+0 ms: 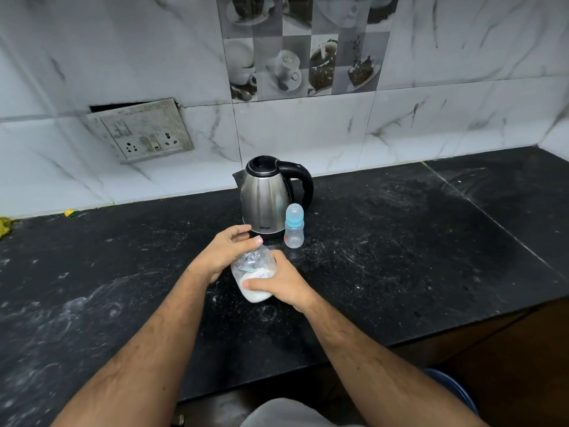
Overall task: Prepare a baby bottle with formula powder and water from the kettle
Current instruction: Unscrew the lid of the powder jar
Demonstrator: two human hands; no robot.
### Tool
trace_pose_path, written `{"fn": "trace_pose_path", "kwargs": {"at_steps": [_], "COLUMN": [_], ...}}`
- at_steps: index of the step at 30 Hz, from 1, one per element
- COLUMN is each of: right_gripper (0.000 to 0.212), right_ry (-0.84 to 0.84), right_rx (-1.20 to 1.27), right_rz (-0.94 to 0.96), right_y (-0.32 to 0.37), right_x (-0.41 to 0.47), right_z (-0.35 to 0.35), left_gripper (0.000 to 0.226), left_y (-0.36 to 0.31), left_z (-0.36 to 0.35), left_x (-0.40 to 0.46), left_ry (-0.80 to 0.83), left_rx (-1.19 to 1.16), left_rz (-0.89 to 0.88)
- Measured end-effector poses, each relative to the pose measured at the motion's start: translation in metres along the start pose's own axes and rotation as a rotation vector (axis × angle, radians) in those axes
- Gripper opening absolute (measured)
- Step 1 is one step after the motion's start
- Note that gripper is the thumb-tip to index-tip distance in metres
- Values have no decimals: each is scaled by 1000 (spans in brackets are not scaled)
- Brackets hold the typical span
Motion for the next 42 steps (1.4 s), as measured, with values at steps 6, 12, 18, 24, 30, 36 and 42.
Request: {"fn": "trace_pose_path", "kwargs": {"at_steps": [6, 12, 18, 24, 30, 36, 42], "right_gripper": [76, 82, 85, 84, 89, 80, 81], "right_ry": [-82, -119, -123, -157, -195, -196, -206], "right_rx": [-82, -155, -182, -170, -154, -166, -249], "right_rz": [9, 7, 18, 34, 35, 49, 32], "right_y": [1, -1, -4, -5, -7, -5, -6], "right_x": [4, 10, 13, 21, 30, 39, 44], "right_z": [11, 13, 8, 7, 4, 0, -1], "left_gripper": [52, 21, 31, 45, 45, 51, 57], "left_y": [-3, -10, -3, 23, 59, 90, 122], "left_z": [-5, -2, 7, 31, 51, 77, 105], "left_x": [0, 5, 10, 16, 15, 21, 25], "left_ry": [98, 27, -68, -156, -166, -316, -455], "left_rx": [94, 188, 253, 16, -310, -251, -190], "left_rz": [10, -28, 6, 181, 350, 377, 473]}}
Point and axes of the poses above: each hand's wrist, its own x-axis towards the middle knuckle, its own z-axis out of the back of the hand, y = z × x, the point moved 7 cm from there along x, towards the middle knuckle, and after that the axes turned 6 degrees about -y, right-handed, at the moved point
